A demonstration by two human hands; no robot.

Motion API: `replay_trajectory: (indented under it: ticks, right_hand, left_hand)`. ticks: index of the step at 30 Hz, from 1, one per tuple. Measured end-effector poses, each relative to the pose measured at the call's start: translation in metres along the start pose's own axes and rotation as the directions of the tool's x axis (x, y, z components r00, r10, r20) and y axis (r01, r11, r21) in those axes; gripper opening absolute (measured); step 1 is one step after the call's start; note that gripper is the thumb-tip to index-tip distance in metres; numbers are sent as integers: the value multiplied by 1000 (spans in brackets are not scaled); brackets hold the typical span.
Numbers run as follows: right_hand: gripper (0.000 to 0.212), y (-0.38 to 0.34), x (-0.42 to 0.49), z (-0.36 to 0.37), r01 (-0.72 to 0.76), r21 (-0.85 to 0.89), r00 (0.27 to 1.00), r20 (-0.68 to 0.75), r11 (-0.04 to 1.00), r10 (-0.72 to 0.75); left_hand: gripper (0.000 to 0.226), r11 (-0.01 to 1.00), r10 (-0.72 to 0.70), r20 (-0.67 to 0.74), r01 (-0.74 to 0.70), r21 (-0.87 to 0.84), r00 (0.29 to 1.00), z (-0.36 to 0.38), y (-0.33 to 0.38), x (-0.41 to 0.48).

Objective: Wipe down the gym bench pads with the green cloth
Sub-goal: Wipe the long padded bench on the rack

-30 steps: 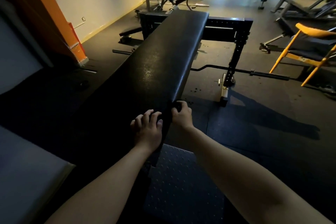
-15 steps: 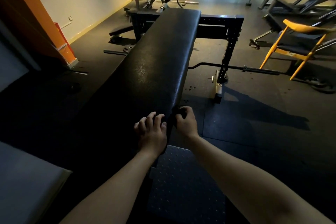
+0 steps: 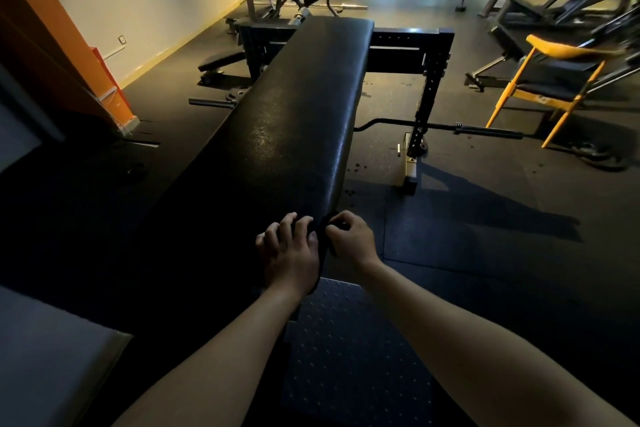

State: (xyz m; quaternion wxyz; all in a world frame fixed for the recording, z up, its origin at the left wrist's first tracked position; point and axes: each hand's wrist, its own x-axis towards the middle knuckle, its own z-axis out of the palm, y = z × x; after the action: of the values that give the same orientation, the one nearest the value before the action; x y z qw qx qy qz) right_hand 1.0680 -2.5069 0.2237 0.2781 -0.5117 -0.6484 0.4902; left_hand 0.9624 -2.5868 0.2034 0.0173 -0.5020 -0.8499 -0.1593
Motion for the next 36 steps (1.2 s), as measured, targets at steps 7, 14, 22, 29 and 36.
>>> replay_trajectory:
  ticks: [7,14,22,29,36]
  right_hand:
    - [28,-7,51,2,-76,67,995,-59,995,80]
    - [6,6,6,-1,-31,35,998,49,999,29]
    - [25,-13,79,-19,46,70,998,-40,996,-43]
    - [20,3,53,6,35,-63,999,23,997,-33]
    - [20,-4,72,-18,180,-104,982,85,978,-171]
  left_hand:
    - [47,999,-22,34,21,29,999,-1,2,0]
    - [39,995,-30,115,19,96,993,-5,3,9]
    - [48,994,-99,130,94,46,987,-5,18,35]
    - [47,993,-111,129,107,41,985,-4,19,36]
    - [47,992,-119,90,115,50,989,-3,18,34]
